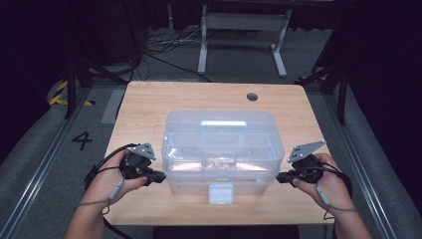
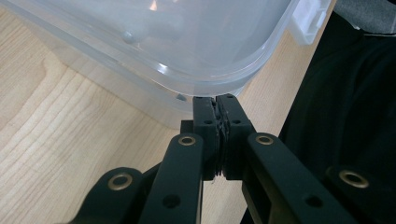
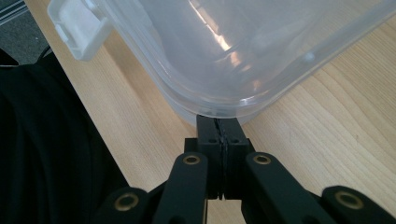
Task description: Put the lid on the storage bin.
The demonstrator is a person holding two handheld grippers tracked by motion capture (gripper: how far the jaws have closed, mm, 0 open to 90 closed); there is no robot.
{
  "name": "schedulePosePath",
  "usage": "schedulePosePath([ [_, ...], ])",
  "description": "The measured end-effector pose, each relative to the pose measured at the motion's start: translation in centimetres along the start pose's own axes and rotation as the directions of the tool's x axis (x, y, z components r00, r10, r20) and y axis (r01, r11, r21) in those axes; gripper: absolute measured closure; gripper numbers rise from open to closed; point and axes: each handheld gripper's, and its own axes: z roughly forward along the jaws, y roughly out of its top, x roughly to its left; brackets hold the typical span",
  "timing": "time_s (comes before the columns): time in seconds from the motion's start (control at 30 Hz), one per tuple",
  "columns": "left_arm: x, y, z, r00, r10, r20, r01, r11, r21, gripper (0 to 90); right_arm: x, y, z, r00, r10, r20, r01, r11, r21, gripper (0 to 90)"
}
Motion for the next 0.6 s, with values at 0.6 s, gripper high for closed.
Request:
schedulePosePath([
  [0.6, 0.16, -0.21, 0.22, 1.0, 0.0, 0.003, 0.0, 0.9988, 0.049, 86.8, 0.09, -0.09, 0.5, 1.0, -0.008, 0.001, 0.008, 0.998, 0.068, 89.3],
])
